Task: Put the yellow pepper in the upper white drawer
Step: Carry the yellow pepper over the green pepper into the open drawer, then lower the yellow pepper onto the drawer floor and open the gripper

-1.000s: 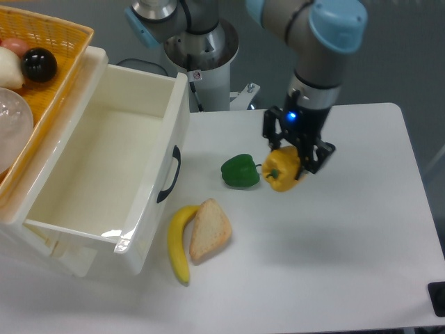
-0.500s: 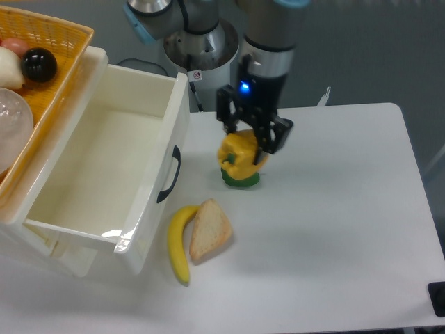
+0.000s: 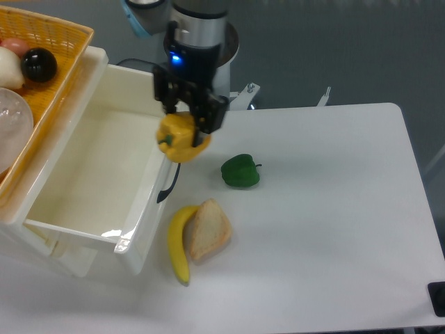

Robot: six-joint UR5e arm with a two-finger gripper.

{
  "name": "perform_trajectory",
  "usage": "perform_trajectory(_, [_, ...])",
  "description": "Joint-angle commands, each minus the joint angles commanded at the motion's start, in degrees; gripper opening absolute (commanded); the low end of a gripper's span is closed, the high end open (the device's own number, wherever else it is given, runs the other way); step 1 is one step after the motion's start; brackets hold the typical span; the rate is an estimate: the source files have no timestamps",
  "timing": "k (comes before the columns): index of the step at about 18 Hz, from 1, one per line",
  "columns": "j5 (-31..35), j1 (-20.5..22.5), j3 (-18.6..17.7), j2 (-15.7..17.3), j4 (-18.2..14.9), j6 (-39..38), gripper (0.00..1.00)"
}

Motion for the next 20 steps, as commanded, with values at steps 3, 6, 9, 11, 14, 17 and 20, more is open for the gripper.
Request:
perform_trajectory(3, [0.1,-2.4,-0.7,-0.1,0.0,-0.1,0.46])
perform_trajectory(6, [0.0,-4.2,-2.1,-0.1,0.1,-0.1,0.46])
perform_trajectory(9, [0.1,-5.5,-2.6,-0.4,0.1,-0.2,0.46])
perform_trajectory(11, [0.1,-6.3,-3.3,-0.8,0.4,-0.2,0.46])
perform_trajectory(14, [0.1,-7.9,-3.7,-1.6,1.8,-1.4,0.46])
perform_trajectory(17, [0.3,-8.5,-4.1,-2.6,2.1,-2.2,0.46])
perform_trajectory(20, [0.4,-9.1,-4.2,-3.5,2.0,-2.3,0.46])
